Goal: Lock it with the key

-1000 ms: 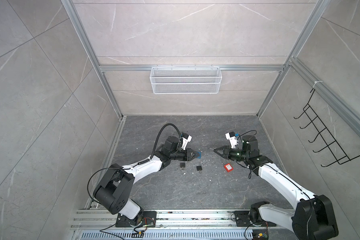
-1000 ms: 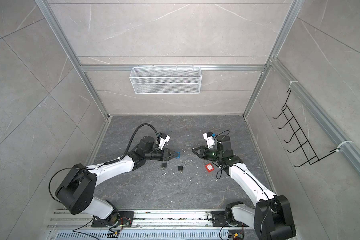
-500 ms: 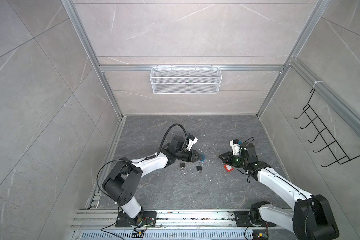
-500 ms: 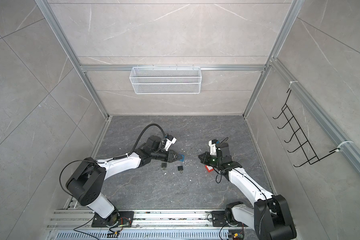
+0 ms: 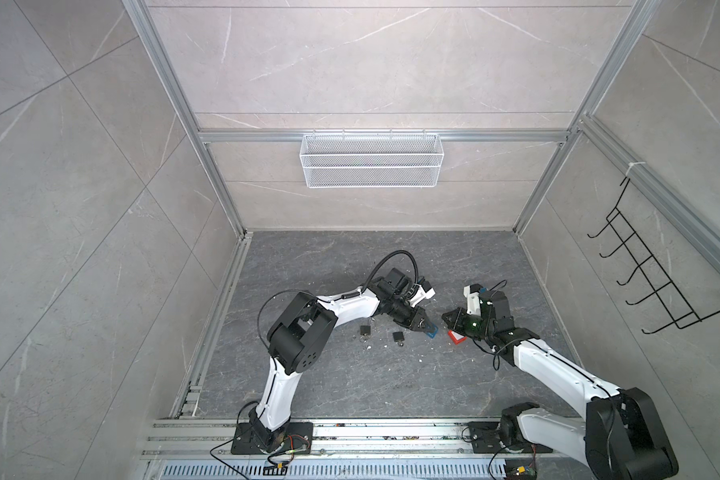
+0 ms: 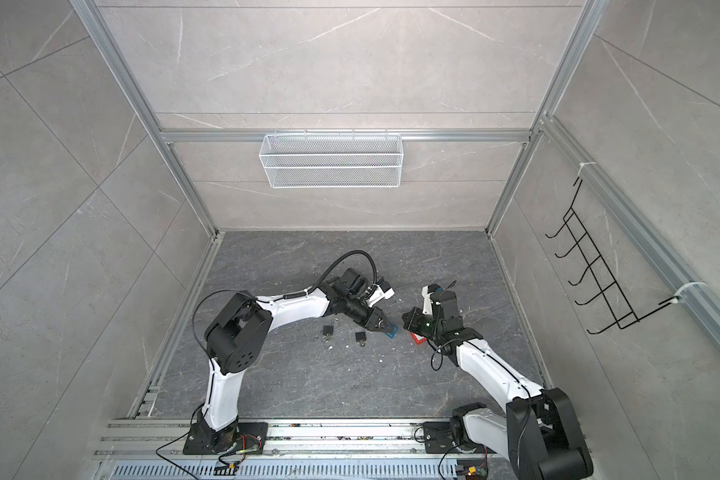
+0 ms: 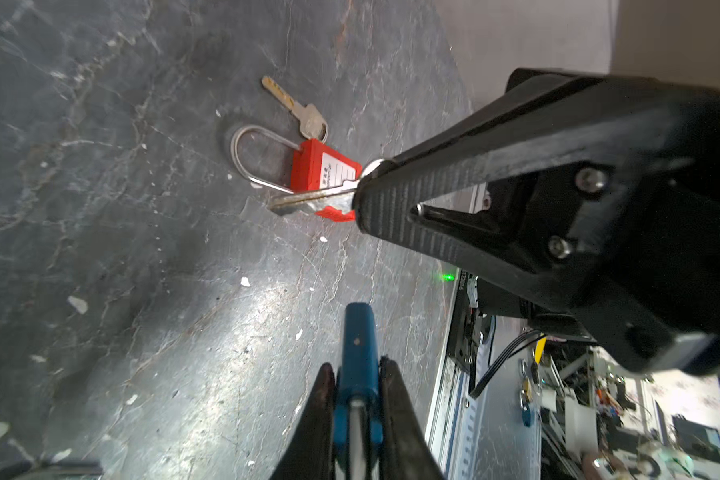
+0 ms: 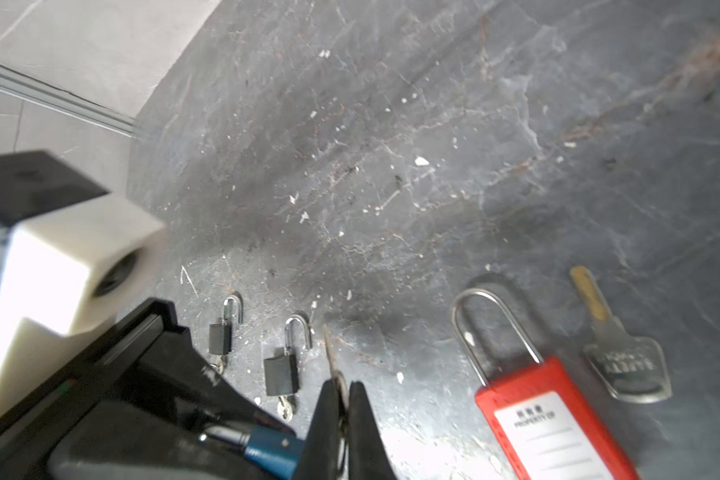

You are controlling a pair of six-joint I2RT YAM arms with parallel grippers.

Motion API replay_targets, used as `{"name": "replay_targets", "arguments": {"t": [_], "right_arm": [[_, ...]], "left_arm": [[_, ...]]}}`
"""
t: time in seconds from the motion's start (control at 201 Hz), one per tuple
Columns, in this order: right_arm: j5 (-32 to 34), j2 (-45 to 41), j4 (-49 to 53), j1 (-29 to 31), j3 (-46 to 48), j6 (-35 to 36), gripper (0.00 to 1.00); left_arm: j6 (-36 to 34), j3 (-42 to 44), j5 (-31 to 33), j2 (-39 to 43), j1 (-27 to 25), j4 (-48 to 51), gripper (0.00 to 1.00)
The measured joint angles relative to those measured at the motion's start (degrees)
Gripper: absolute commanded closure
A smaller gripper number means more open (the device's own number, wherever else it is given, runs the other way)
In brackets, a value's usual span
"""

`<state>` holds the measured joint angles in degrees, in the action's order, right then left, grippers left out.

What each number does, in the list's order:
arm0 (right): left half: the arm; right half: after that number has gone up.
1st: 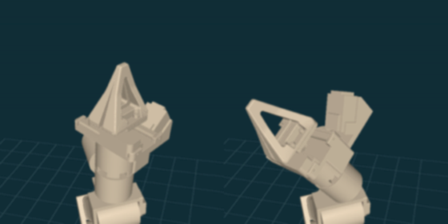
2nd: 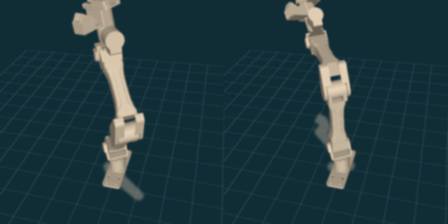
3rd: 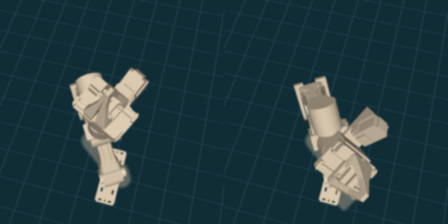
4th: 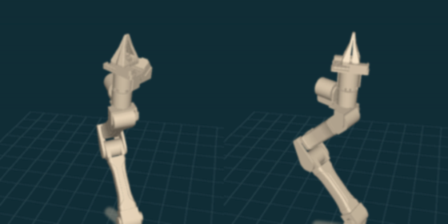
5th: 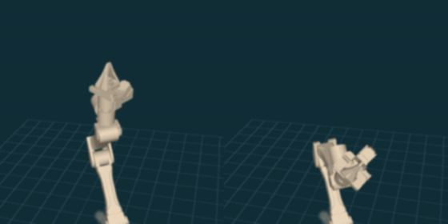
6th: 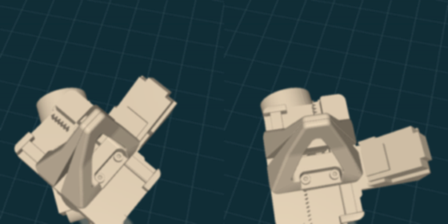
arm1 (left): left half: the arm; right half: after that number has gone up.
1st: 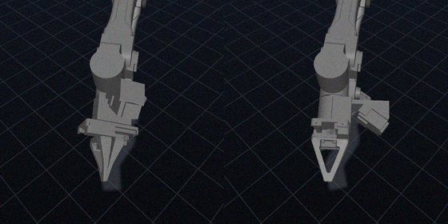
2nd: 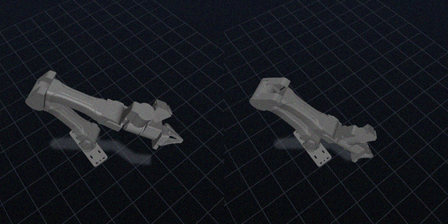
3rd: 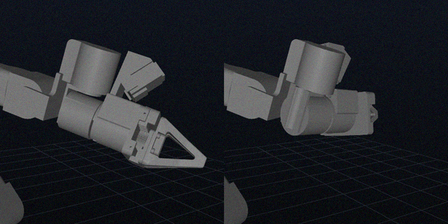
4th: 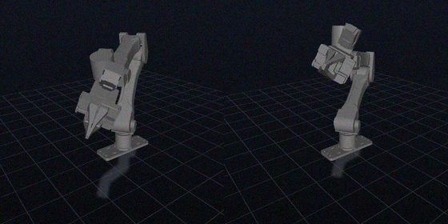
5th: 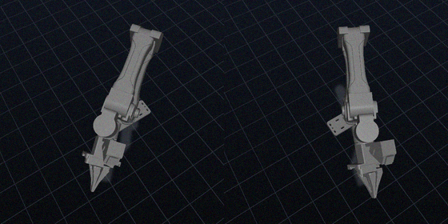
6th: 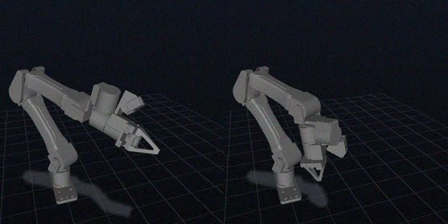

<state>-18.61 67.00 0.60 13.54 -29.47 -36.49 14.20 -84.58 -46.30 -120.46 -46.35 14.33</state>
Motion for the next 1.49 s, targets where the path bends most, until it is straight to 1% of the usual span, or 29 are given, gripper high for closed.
{"name": "replay_targets", "arguments": {"t": [0.264, 0.523, 0.607, 0.741, 0.851, 0.886, 1.07, 1.244, 1.388, 1.493], "right_arm": [[0.46, -1.44, -1.46, 0.00, 2.91, -1.29, 1.00], [0.42, -1.49, -5.44, 0.00, 5.79, -3.08, 1.00], [0.35, -1.36, -7.04, 0.04, 6.84, -4.02, 1.00], [-0.37, 0.26, -10.40, 0.07, 8.52, -5.66, 1.00], [-0.76, 1.40, -12.33, 0.22, 9.86, -6.95, 1.00], [-0.87, 1.57, -12.94, 0.33, 10.25, -7.34, 1.00], [-0.94, 3.48, -15.67, 0.98, 11.28, -8.72, 1.00], [-0.85, 5.95, -17.94, 1.97, 11.72, -9.33, 1.00], [-0.33, 7.65, -19.15, 2.23, 12.04, -9.68, 1.00], [0.28, 9.40, -20.61, 2.25, 12.04, -10.14, 1.00]], "left_arm": [[-8.09, -12.92, -0.96, -9.09, -0.96, 15.82, 1.00], [-13.79, -17.68, -1.01, -13.81, -1.31, 25.20, 1.00], [-15.65, -20.55, -1.73, -16.13, -1.29, 27.87, 0.87], [-18.56, -25.62, -2.21, -19.02, -1.29, 32.00, 0.77], [-20.52, -29.07, -1.86, -20.76, -1.29, 34.64, 0.62], [-21.20, -30.10, -1.84, -21.24, -1.27, 35.47, 0.59], [-23.45, -33.20, -1.75, -22.27, -1.03, 37.94, 0.58], [-23.56, -35.10, -1.79, -22.45, -0.26, 37.79, 0.57], [-22.14, -35.19, -1.88, -22.45, 1.20, 35.80, 0.57], [-20.09, -34.71, -1.88, -22.43, 2.93, 32.46, 0.58]]}}
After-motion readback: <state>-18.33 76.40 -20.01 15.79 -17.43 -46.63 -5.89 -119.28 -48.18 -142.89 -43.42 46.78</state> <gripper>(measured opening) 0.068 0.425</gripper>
